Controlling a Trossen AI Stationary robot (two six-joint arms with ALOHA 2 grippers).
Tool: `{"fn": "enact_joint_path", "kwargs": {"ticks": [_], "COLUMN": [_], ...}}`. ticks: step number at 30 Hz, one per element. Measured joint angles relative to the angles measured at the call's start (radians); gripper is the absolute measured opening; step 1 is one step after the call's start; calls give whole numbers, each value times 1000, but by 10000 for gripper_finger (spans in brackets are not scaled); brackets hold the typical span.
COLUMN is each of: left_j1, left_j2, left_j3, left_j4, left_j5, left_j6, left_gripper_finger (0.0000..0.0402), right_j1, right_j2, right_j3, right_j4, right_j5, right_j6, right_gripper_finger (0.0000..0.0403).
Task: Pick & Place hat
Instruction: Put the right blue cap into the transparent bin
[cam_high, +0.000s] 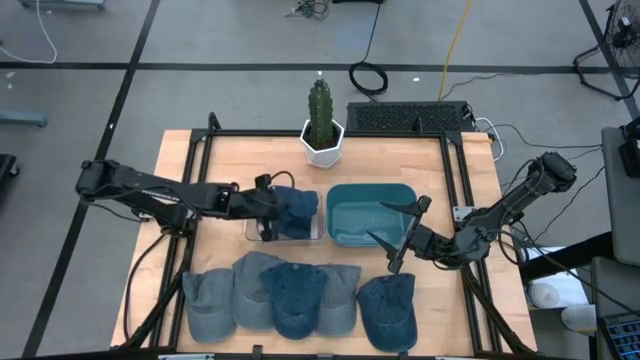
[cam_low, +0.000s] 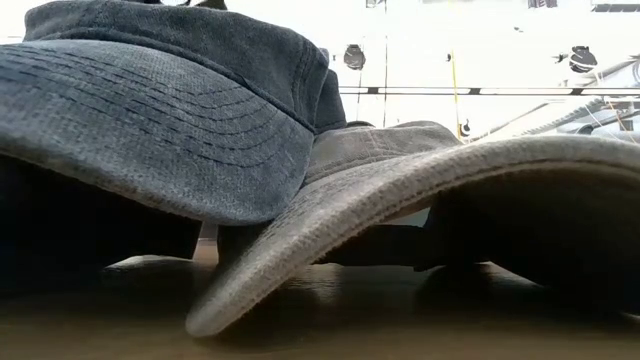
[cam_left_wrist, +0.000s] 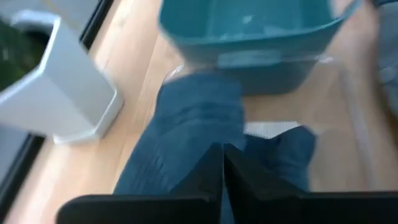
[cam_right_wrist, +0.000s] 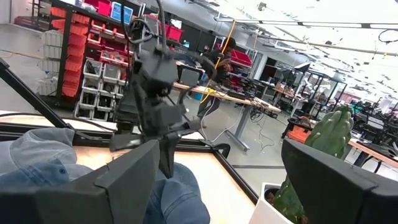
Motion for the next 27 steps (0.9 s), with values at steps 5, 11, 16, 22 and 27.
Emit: {"fn": "enact_joint_path", "kwargs": {"ticks": [5, 11, 16, 22, 27], "left_j1": [-64, -68, -64, -54, -25], "left_j2": [15, 103, 169, 196, 198], "left_j3": [79, 92, 90, 90, 90], "left_j4": [-69, -116, -124, -147, -170], "left_j5": [-36, -81, -148, -235, -240], "left_j6": [15, -5, 74, 78, 42], "left_gripper_finger": [78, 171, 241, 280, 281], "right_j1": [0, 0, 0, 0, 0], "right_j2": [0, 0, 0, 0, 0], "right_j3": [0, 0, 0, 0, 0], "right_j4": [-1, -1, -9, -10, -20], "right_j5": [0, -1, -1, -1, -1], "right_j6": [0, 0, 4, 4, 26], "right_gripper_finger": [325, 325, 325, 325, 325]}}
